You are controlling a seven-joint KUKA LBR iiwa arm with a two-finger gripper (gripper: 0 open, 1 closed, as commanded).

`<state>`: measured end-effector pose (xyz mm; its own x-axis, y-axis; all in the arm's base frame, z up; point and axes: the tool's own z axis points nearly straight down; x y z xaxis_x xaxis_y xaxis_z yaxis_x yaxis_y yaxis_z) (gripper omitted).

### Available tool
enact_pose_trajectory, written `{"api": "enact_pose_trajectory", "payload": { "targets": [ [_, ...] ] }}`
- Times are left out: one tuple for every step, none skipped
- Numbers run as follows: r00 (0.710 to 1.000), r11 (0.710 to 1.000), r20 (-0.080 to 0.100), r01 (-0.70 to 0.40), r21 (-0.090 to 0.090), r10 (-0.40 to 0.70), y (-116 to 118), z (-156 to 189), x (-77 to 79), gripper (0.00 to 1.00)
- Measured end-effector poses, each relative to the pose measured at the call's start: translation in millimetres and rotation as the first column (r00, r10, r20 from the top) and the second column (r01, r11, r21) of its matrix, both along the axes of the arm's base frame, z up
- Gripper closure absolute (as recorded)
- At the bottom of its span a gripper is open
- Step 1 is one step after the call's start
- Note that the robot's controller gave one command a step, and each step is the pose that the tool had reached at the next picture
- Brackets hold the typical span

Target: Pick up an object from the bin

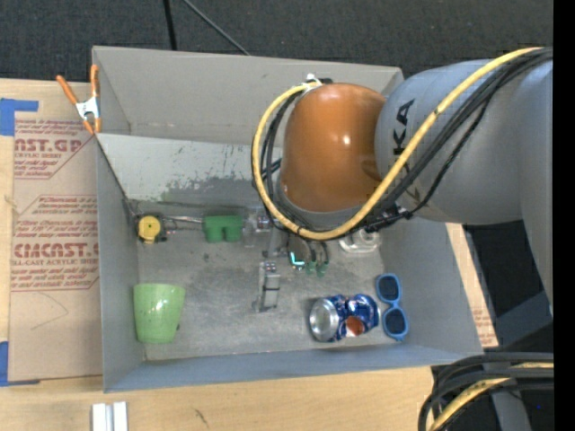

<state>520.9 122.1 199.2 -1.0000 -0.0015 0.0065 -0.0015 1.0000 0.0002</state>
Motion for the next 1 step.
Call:
{"api": "enact_pose_trajectory", "payload": {
  "targets": [
    [0.970, 0.970, -0.005, -0.244, -0.020, 0.244, 111.9, -133.4, 48.2, 0.00]
  ]
}}
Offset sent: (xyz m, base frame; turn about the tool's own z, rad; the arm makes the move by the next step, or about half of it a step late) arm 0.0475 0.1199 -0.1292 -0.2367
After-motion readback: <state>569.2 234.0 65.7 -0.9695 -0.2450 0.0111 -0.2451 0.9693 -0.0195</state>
